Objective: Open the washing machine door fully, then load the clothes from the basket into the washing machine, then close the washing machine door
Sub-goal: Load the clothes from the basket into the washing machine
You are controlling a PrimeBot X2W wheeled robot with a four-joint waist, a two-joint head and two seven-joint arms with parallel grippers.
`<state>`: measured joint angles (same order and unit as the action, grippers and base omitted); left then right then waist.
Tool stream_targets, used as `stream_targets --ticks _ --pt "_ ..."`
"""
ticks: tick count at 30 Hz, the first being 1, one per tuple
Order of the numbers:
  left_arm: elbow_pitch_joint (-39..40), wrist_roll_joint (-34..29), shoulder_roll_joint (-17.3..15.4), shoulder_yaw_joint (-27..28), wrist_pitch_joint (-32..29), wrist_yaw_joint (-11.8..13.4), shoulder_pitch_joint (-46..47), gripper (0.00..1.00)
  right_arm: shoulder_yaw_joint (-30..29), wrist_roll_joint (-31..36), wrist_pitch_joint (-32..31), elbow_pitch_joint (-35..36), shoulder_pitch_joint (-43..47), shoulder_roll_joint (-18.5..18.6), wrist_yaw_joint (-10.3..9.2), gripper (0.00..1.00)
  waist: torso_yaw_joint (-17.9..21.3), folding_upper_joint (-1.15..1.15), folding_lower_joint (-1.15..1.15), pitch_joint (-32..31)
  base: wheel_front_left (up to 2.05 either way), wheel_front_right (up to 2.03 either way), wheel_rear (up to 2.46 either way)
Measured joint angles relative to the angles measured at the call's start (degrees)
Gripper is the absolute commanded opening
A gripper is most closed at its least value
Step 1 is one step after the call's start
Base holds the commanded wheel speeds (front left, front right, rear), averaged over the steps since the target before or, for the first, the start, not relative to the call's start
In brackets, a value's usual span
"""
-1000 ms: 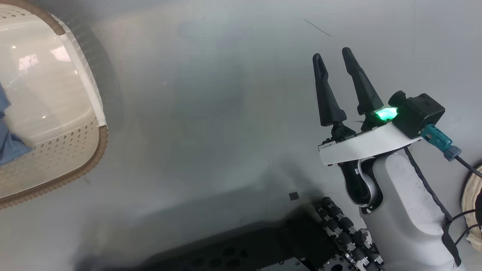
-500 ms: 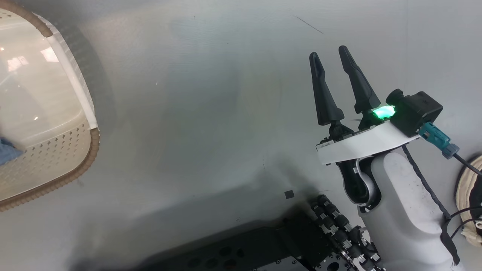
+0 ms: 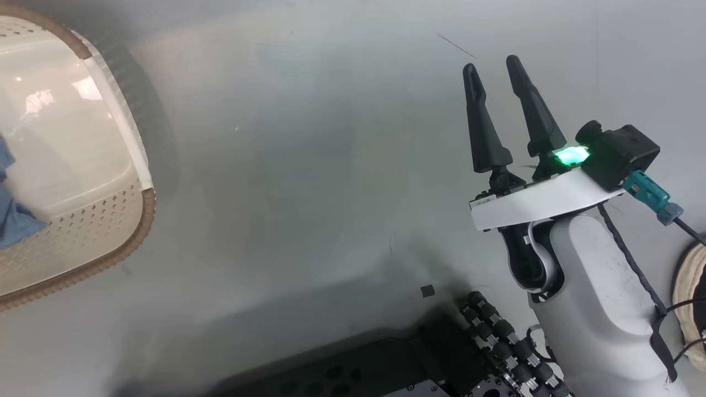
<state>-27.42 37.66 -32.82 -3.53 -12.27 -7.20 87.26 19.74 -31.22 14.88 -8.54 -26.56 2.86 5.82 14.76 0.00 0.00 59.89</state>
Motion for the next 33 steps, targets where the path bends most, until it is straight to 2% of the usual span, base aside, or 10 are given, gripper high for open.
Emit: stream_targets --ticks 12,19,33 --pt "-2.9 0.0 2.2 0.3 6.3 0.0 -6.9 1.00 -3.0 0.8 0.0 -0.8 -0.4 0.0 -0.01 1.00 -1.5 0.00 0.00 -3.4 0.00 0.00 0.00" --pt "-3.9 1.3 4.9 1.5 12.3 0.0 -12.3 1.00 -5.4 1.5 0.0 -1.5 -0.3 0.0 -0.03 1.00 -2.8 0.00 0.00 -6.4 0.00 0.00 0.00" --pt "-3.8 2.7 8.1 -0.9 23.7 0.0 -25.6 1.00 -7.4 3.3 0.0 -3.4 1.6 0.0 0.00 1.00 -5.7 0.00 0.00 -14.1 0.00 0.00 0.00"
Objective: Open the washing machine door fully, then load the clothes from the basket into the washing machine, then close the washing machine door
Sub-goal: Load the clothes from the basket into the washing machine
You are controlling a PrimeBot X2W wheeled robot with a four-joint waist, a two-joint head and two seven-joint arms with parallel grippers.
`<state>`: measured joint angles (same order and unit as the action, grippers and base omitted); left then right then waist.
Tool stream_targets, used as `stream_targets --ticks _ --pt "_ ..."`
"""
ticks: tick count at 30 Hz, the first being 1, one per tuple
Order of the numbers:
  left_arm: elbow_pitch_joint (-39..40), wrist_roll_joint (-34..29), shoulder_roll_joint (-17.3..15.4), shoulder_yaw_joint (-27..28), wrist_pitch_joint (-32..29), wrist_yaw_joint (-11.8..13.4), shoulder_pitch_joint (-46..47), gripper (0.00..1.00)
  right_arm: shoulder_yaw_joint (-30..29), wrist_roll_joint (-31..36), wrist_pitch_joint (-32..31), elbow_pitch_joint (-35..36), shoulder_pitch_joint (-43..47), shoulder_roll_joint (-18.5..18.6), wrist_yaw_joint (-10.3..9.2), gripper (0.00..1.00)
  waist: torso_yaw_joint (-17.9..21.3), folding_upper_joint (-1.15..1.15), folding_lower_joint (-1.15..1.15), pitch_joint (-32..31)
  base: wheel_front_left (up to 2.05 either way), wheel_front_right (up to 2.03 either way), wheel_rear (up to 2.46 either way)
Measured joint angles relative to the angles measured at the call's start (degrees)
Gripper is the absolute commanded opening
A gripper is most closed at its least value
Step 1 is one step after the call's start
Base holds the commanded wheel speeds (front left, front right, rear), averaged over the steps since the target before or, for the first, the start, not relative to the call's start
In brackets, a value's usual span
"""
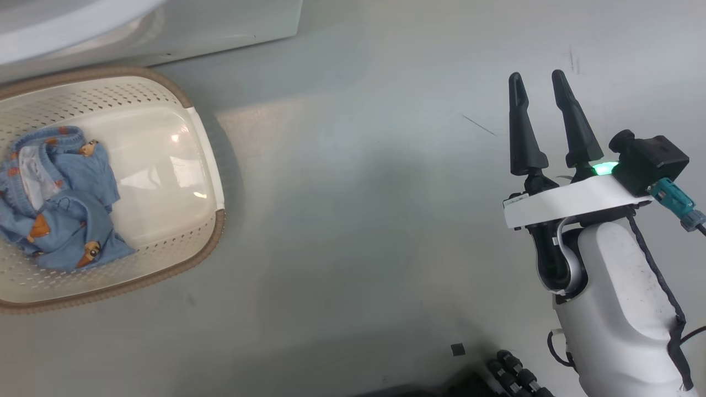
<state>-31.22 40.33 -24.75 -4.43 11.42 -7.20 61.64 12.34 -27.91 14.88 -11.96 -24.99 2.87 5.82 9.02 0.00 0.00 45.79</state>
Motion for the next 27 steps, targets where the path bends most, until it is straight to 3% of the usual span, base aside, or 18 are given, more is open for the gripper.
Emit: stream_targets --ticks 7,14,19,27 --pt "-0.1 -0.1 0.7 -1.0 2.9 0.0 -8.1 1.00 -1.3 1.1 0.0 -0.9 1.8 0.0 0.08 1.00 -1.1 0.00 0.00 -4.6 0.00 0.00 0.00" --pt "-0.1 0.6 3.5 -0.6 3.3 0.0 -15.0 1.00 -2.6 2.4 0.0 -1.9 3.7 0.0 0.10 1.00 -1.8 0.00 0.00 -8.9 0.00 0.00 0.00" --pt "0.4 0.7 5.2 1.6 3.3 0.0 -20.3 1.00 -3.1 2.9 0.0 -2.5 6.0 0.0 0.15 1.00 -2.5 0.00 0.00 -12.4 0.00 0.00 0.00" --pt "7.5 -4.4 6.9 6.8 3.3 0.0 -28.0 1.00 -4.4 2.9 0.0 -2.5 8.8 0.0 0.18 1.00 -3.7 0.00 -0.01 -18.0 0.00 0.00 0.00"
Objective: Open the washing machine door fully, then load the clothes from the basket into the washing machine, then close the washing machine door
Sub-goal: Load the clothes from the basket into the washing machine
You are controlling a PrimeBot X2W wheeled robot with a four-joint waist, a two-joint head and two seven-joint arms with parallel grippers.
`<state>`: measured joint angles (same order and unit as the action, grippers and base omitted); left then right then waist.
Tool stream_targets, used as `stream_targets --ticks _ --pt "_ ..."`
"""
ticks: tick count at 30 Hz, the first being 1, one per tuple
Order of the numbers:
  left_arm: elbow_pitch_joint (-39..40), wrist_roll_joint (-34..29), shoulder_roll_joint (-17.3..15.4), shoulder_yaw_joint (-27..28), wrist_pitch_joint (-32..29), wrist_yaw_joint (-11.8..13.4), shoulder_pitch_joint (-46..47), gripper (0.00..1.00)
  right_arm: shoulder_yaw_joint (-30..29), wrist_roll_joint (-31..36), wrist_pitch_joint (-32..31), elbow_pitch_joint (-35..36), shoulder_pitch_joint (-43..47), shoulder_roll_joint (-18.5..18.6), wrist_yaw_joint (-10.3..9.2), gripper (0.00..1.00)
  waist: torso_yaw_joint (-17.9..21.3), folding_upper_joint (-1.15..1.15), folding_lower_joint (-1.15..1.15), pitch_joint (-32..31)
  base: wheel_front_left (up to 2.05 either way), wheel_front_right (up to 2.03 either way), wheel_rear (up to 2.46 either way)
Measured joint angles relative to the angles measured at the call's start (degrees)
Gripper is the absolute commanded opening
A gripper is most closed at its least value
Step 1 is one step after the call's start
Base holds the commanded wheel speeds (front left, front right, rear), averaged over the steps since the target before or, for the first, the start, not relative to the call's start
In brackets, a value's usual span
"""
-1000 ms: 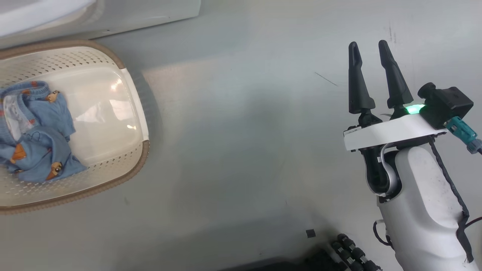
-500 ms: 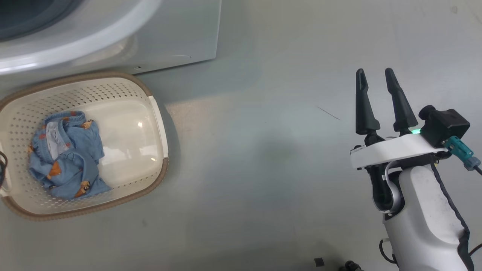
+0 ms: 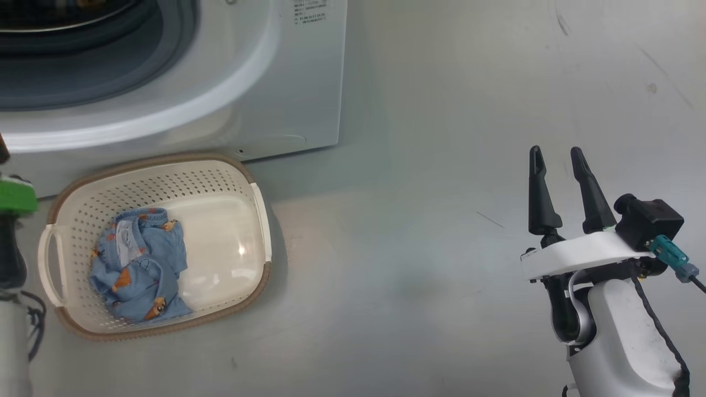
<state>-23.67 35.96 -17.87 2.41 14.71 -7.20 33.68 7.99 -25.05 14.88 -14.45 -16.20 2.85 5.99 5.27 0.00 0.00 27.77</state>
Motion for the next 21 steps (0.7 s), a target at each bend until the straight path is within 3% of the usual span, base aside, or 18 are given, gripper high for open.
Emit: stream_targets --ticks 10,21 --pt "5.4 -6.4 5.5 4.3 0.0 0.0 -13.0 1.00 -0.6 1.7 0.0 -0.7 3.6 0.0 0.29 1.00 -1.1 0.00 0.00 -7.2 0.00 0.00 0.00" --pt "9.7 -12.8 11.1 4.5 0.0 0.0 -26.4 1.00 -0.7 6.2 0.0 -0.9 7.9 0.2 0.43 1.00 -1.6 0.00 0.00 -16.1 0.00 0.00 0.00"
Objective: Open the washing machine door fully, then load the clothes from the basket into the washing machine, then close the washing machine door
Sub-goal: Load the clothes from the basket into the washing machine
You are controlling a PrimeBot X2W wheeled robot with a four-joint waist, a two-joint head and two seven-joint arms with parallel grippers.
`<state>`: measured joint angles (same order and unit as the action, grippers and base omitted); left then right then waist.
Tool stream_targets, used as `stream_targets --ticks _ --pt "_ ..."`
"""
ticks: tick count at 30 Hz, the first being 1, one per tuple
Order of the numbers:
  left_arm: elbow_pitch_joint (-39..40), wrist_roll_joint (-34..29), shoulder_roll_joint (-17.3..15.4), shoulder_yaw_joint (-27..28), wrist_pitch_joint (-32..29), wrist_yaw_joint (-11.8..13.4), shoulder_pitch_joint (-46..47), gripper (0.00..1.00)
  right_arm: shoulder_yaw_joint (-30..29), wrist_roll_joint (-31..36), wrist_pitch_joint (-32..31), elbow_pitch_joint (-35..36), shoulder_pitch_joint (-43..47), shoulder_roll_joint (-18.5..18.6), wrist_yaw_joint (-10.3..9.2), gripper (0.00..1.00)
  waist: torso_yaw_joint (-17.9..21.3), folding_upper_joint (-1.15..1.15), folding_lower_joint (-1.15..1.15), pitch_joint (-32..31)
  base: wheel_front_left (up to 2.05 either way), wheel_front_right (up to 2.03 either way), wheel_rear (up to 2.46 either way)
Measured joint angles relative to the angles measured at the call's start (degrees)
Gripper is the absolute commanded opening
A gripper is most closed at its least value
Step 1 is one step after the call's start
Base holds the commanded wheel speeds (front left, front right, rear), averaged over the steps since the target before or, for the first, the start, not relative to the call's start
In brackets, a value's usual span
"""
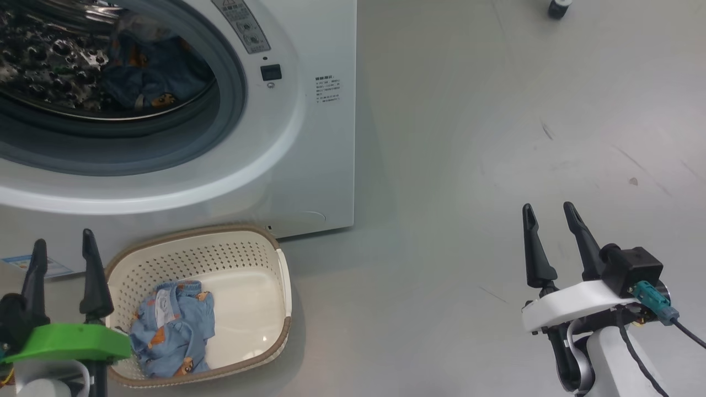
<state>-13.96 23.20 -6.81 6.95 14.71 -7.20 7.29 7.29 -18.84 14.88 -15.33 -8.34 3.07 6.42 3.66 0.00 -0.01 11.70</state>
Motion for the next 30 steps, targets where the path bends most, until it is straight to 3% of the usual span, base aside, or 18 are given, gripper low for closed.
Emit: stream_targets --ticks 8,16,30 --pt "2.0 -2.9 2.4 0.3 0.0 0.0 -6.7 1.00 -0.1 1.6 0.0 0.3 3.3 0.1 0.00 1.00 -0.8 0.00 0.00 -5.1 0.00 0.00 0.00" --pt "5.0 -5.2 2.7 0.4 0.0 0.0 -12.1 1.00 0.1 2.5 0.0 0.8 5.8 0.0 0.00 1.00 -1.6 0.00 0.00 -9.0 0.00 0.00 0.00" --pt "8.6 -6.7 3.8 0.7 0.0 0.0 -16.0 1.00 0.3 3.4 0.0 3.0 6.9 0.0 -0.01 1.00 -1.5 0.00 0.00 -10.0 0.00 0.00 0.00"
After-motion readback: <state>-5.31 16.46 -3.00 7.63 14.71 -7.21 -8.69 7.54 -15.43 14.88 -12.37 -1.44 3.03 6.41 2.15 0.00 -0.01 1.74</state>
